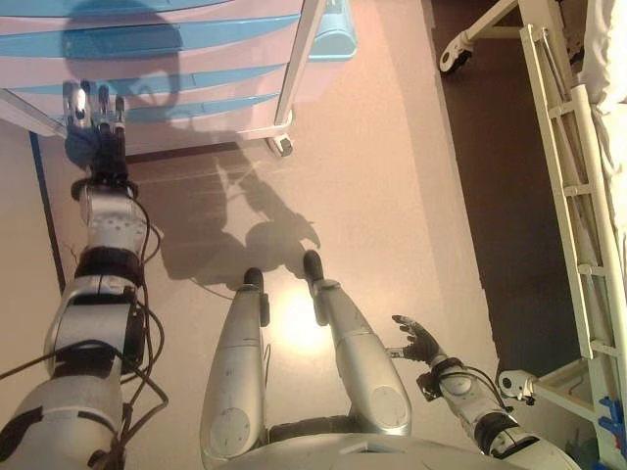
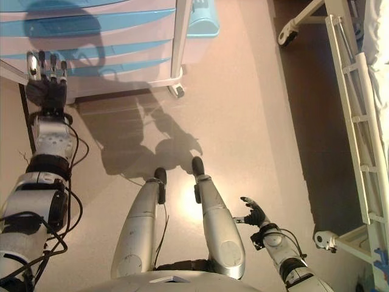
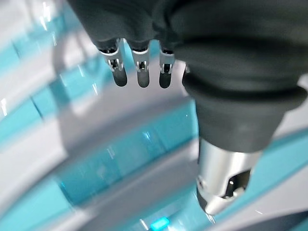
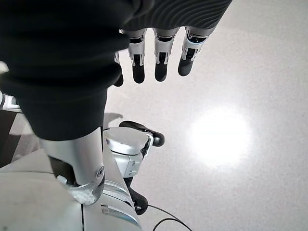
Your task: Open the drawer and pick up the medicine
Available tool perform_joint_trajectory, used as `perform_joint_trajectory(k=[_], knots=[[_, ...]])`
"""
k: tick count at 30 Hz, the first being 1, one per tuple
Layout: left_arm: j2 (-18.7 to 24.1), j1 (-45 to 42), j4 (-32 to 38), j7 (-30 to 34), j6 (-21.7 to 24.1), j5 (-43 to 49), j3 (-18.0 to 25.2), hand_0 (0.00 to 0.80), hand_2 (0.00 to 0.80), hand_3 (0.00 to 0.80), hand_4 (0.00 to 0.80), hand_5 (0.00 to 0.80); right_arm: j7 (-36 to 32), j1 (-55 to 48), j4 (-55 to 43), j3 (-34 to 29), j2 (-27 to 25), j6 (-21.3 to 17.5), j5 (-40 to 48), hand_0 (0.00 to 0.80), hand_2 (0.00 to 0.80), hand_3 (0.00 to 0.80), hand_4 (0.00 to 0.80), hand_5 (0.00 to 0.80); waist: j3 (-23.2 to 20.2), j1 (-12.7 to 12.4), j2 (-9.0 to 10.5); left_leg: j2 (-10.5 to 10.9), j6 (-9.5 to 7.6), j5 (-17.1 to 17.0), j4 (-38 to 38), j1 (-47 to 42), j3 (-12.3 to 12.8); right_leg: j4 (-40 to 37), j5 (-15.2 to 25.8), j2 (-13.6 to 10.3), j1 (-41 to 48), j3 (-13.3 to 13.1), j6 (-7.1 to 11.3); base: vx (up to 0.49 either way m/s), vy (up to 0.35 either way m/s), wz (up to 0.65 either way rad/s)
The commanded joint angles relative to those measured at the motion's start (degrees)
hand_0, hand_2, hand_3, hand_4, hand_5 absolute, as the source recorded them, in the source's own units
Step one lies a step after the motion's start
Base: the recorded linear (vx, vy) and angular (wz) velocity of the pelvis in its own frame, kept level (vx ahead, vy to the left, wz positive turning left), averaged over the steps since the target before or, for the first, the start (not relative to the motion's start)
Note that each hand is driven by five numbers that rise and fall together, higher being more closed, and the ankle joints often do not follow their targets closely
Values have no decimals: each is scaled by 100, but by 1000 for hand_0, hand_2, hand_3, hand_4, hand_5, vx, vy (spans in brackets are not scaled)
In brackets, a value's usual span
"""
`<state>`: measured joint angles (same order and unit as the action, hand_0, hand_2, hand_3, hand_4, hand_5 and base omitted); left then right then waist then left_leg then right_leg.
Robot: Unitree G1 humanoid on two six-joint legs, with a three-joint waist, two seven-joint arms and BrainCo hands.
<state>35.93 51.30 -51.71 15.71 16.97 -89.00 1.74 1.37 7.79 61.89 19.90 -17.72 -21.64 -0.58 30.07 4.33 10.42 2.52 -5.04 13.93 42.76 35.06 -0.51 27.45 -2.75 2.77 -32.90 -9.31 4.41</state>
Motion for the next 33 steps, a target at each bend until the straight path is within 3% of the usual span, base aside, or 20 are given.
perform_joint_trajectory(k=[1, 12, 14, 17, 20, 21, 22, 23, 25, 26, 33], knots=[[468, 348, 737, 419, 12, -423, -302, 0, 0, 0, 0, 0, 103, -240, 26, 343, -100, -185, 196, 0, 0, 0, 0, 0, -173, -35, 191, 464, -496, 179, -445, 110, 38, -386, 222, 396, 160, 243, -349, 0, 0, 0], [434, 809, 1548, 610, -238, -862, -661, 0, 0, 0, 0, 0, 106, -200, -24, 445, -160, -177, 245, 0, 0, 0, 0, 0, -163, -19, 102, 531, -395, 63, -685, -55, -49, -472, 193, 423, 249, 216, -369, 0, -1, 0], [413, 816, 1592, 919, -336, -903, -690, 0, 0, 0, 0, 0, 112, -197, -52, 449, -168, -146, 220, 0, 0, 0, 0, 0, -159, -19, 87, 542, -387, 41, -721, -85, -58, -483, 194, 422, 266, 213, -371, 0, 0, 0], [279, 773, 1912, 2277, -667, -1045, -781, 0, 0, 0, 0, 0, 121, -173, -37, 475, -197, -129, 190, 0, 0, 0, 0, 0, -138, -35, 38, 556, -359, 12, -748, -115, -80, -467, 183, 418, 280, 212, -381, 0, 0, 0], [169, 778, 2377, 3237, -821, -885, -929, 0, 0, 0, 0, 0, 98, -156, -31, 487, -256, -115, 118, 0, 0, 0, 0, 0, -131, -42, -21, 576, -332, -40, -838, -177, -97, -468, 175, 424, 306, 208, -393, -7, 45, 4], [132, 792, 2541, 3494, -854, -849, -996, 129, 129, 129, 129, 129, 88, -146, -25, 484, -280, -115, 87, 0, 0, 0, 0, 0, -130, -43, -42, 582, -324, -57, -865, -200, -101, -468, 175, 421, 318, 208, -393, -10, 45, 7], [106, 807, 2651, 3666, -901, -741, -1052, 176, 176, 176, 176, 176, 76, -137, -20, 487, -303, -116, 75, 0, 0, 0, 0, 0, -126, -45, -56, 585, -315, -71, -888, -222, -105, -469, 175, 418, 331, 209, -394, -10, 39, 7], [83, 844, 2799, 3932, -842, -656, -1147, 405, 405, 405, 405, 405, 63, -123, -31, 505, -331, -93, 59, 0, 0, 0, 0, 0, -136, -46, -77, 595, -307, -89, -935, -260, -116, -486, 171, 413, 361, 204, -392, -9, 33, 8], [36, 892, 3013, 4212, -800, -555, -1278, 565, 565, 565, 565, 565, 23, -98, -50, 519, -386, -65, 16, 0, 0, 0, 0, 0, -142, -44, -106, 609, -282, -124, -994, -323, -132, -499, 168, 405, 408, 199, -393, -11, 34, 10], [12, 904, 3112, 4453, -774, -514, -1343, 800, 800, 800, 800, 800, 6, -87, -84, 526, -415, -36, -4, 0, 0, 0, 0, 0, -146, -43, -118, 615, -274, -136, -1019, -351, -135, -508, 166, 398, 432, 197, -392, -14, 26, 10], [-102, 1023, 3653, 4775, -657, -499, -1658, 800, 800, 800, 800, 800, -113, 26, -139, 631, -578, 67, -78, 0, 0, 0, 0, 0, -265, -37, -175, 631, -183, -243, -1292, -656, -194, -637, 114, 310, 669, 223, -416, -23, 19, 7]])
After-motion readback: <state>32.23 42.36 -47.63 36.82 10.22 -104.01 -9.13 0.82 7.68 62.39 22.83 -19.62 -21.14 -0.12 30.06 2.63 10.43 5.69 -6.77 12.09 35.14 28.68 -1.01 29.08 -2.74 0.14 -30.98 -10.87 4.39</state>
